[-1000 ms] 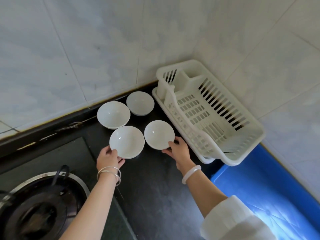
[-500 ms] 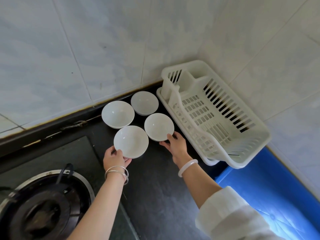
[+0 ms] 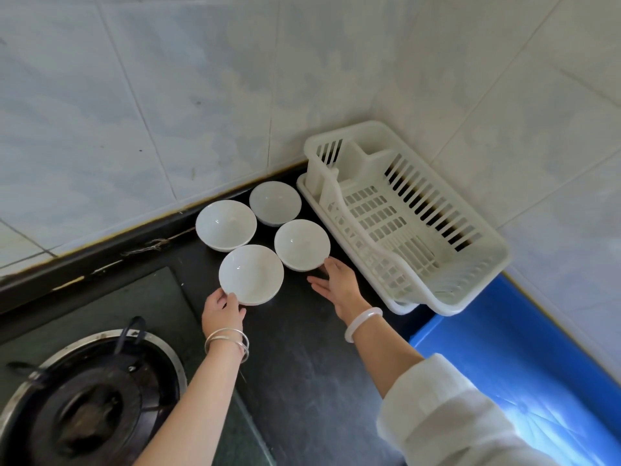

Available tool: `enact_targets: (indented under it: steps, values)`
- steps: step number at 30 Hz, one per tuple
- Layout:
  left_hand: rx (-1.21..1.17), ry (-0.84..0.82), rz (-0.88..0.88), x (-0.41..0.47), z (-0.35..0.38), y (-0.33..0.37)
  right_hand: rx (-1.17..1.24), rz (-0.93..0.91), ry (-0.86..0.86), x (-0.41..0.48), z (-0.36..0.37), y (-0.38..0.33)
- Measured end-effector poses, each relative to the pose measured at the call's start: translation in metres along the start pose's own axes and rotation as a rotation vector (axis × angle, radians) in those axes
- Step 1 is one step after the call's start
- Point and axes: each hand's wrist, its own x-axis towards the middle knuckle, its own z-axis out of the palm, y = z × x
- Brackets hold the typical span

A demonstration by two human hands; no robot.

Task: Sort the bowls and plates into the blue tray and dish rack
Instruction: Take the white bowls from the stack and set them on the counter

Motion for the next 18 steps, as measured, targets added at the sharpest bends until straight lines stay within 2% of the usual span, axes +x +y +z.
enact_targets:
  steps: [4, 10, 18]
  values:
    - [0.087, -0.039, 0.071, -0.02, -0.008, -0.017, -0.075, -0.04, -0.01, -0.03, -0.018, 0.002]
    - [0.302, -0.232, 0.164, -0.072, -0.01, -0.047, -0.206, -0.152, 0.0, -0.093, -0.077, 0.017]
    - [0.736, -0.578, 0.319, -0.171, 0.009, -0.098, -0.325, -0.192, 0.238, -0.174, -0.199, 0.075]
